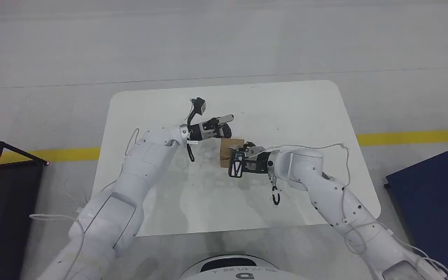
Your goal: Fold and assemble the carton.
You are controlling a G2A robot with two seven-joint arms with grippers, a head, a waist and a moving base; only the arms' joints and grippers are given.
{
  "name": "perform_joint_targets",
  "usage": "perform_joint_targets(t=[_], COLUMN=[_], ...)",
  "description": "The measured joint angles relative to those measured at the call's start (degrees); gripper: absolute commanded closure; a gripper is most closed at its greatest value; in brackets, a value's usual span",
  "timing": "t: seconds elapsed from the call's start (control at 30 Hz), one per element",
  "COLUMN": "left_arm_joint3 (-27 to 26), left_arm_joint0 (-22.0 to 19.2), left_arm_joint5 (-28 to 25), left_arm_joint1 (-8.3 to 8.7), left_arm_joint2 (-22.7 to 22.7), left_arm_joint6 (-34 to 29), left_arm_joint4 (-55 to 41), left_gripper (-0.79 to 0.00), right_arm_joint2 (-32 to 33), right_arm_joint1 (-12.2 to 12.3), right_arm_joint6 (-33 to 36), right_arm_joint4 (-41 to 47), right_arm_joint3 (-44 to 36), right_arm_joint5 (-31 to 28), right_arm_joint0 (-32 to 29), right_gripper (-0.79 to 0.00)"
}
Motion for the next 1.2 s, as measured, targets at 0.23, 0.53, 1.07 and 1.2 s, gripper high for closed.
perform_joint_targets(t=[0.23,0.53,1.07,1.2], left_arm_joint3=[-0.1,-0.2,0.2,0.4], left_arm_joint0=[0.0,0.0,0.0,0.0], left_arm_joint5=[0.0,0.2,0.3,-0.2], left_arm_joint1=[-0.06,-0.14,-0.22,-0.08], left_arm_joint2=[-0.1,-0.3,-0.9,-1.7], left_arm_joint6=[0.2,0.2,0.0,0.2], left_arm_joint4=[0.4,0.7,0.6,-0.5], left_gripper=[-0.785,-0.785,-0.785,-0.785], right_arm_joint2=[0.2,0.1,-1.4,-1.4], right_arm_joint1=[0.1,0.2,0.0,0.0], right_arm_joint6=[-0.4,-0.6,-0.3,-0.2], right_arm_joint4=[0.2,0.2,0.1,0.3], right_arm_joint3=[-0.2,-0.5,0.6,0.7], right_arm_joint5=[-1.1,-2.8,-4.4,-4.4], right_arm_joint0=[0.0,0.1,0.9,1.0], right_gripper=[-0.292,-0.277,-0.299,-0.308])
